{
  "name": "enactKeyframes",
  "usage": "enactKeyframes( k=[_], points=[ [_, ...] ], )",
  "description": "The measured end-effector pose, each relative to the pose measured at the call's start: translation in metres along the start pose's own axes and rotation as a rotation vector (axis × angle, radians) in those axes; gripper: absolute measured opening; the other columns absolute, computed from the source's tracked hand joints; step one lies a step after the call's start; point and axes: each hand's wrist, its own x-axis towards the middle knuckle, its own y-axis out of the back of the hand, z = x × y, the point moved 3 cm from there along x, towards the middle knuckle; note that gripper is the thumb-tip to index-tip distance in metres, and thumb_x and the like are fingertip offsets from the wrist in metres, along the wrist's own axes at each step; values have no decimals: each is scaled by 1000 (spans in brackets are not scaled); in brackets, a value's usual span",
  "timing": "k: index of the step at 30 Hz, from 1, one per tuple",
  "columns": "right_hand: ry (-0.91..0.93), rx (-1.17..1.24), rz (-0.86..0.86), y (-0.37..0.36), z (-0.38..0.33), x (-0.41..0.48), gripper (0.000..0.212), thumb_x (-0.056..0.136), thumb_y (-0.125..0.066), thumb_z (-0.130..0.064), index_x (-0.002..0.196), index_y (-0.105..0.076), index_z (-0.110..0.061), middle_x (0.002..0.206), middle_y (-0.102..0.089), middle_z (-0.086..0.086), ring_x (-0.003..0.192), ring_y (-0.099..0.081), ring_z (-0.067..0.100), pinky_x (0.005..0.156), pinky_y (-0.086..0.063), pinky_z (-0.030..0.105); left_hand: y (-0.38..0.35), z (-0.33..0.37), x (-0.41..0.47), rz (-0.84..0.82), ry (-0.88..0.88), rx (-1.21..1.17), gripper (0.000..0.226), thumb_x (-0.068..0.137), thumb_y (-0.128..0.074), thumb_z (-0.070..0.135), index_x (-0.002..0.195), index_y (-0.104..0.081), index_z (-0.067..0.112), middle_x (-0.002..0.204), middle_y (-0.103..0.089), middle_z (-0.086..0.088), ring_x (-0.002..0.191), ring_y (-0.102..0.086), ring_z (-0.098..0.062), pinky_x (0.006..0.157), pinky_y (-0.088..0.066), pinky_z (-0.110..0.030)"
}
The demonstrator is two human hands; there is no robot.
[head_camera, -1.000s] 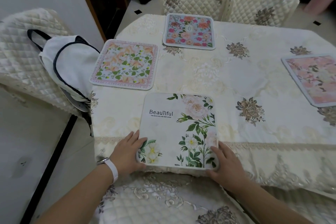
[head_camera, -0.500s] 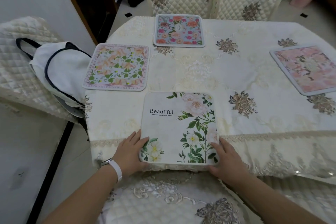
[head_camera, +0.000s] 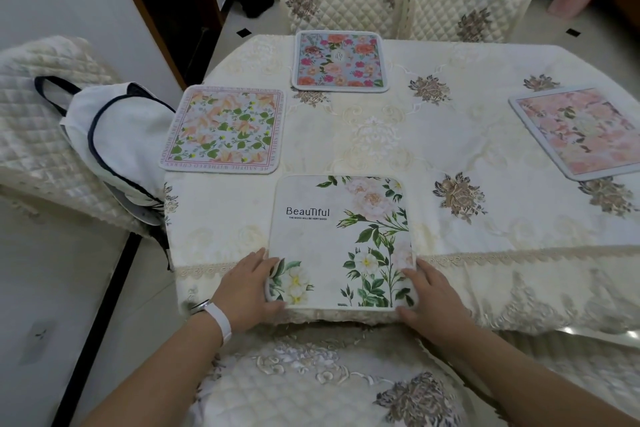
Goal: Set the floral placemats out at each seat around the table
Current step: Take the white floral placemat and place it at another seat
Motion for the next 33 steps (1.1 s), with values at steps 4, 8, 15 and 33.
enactKeyframes(
  k=[4, 8, 15, 33],
  points=[
    [4, 74, 89, 37, -2, 1, 52, 93, -54, -36, 141, -46, -18, 145, -45, 0, 130, -43, 16, 106, -36, 33, 31, 21, -5, 69, -20, -82, 59, 90, -56, 46, 141, -41, 22, 147, -42, 3, 129, -44, -18, 104, -38, -32],
    [11, 149, 211, 86, -2, -1, 40, 95, -52, -34, 132, -54, -20, 136, -52, -3, 116, -52, 15, 95, -42, 32, 59, 54, -4, 165, -101, -95, 47, 93, -53, 43, 135, -49, 23, 140, -50, 7, 124, -49, -15, 100, -39, -31],
    [107, 22, 330, 148, 12, -27, 41, 97, -48, -36, 134, -54, -21, 136, -52, -5, 122, -48, 17, 96, -40, 32, 92, 147, -11, 463, -327, -24, 48, 82, -46, 48, 114, -68, 20, 123, -65, 0, 113, -60, -21, 92, -48, -39],
    [266, -38, 321, 245, 249, -65, 50, 95, -46, -46, 140, -46, -26, 142, -45, -9, 126, -43, 15, 103, -36, 31, 47, 428, 26, 482, -204, 80, 51, 83, -45, 54, 121, -63, 25, 132, -58, 2, 123, -52, -23, 98, -43, -45]
  ],
)
